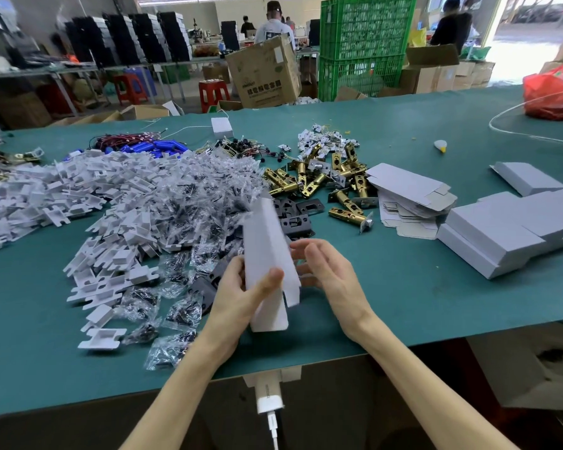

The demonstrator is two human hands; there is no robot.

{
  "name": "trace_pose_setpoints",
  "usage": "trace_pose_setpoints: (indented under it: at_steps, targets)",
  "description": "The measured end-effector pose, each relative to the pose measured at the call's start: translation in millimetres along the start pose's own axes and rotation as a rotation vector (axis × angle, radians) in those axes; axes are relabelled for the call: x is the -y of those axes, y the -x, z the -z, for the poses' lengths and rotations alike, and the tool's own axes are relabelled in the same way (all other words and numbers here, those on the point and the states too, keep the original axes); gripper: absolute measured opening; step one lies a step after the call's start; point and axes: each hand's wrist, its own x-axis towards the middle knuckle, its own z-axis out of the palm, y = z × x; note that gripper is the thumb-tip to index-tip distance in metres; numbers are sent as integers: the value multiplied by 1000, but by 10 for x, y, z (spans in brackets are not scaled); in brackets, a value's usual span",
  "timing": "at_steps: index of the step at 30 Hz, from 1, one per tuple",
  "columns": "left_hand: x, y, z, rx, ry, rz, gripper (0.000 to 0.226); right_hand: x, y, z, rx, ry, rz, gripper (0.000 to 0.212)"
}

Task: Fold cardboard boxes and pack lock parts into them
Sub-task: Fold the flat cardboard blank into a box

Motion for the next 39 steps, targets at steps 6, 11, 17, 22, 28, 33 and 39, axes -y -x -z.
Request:
trace_pose_setpoints:
  at_steps: [6,11,17,22,28,33,39]
  targets:
    - [-31,31,-25,58,-7,20,69,-24,-12,22,23,-12,-56,38]
    - [-34,38,-31,56,-24,-3,42,-60,-26,49,-2,-34,-80,30]
    - [-15,25,-17,-4,-12,2,40,-73,-26,61,50,-58,-129,30]
    - [11,12,10,-12,8,32,27,-104,-23,82,10,-35,-161,26]
    - [-12,21,14,-5,58,45,24,-103,-19,67,-20,-22,-161,35]
    - [-15,34,-1,18,76,85,33,-55,-7,47,-31,-28,-170,57]
    - [-17,34,6,45,95,83,38,-31,-1,39,-6,-10,-185,54]
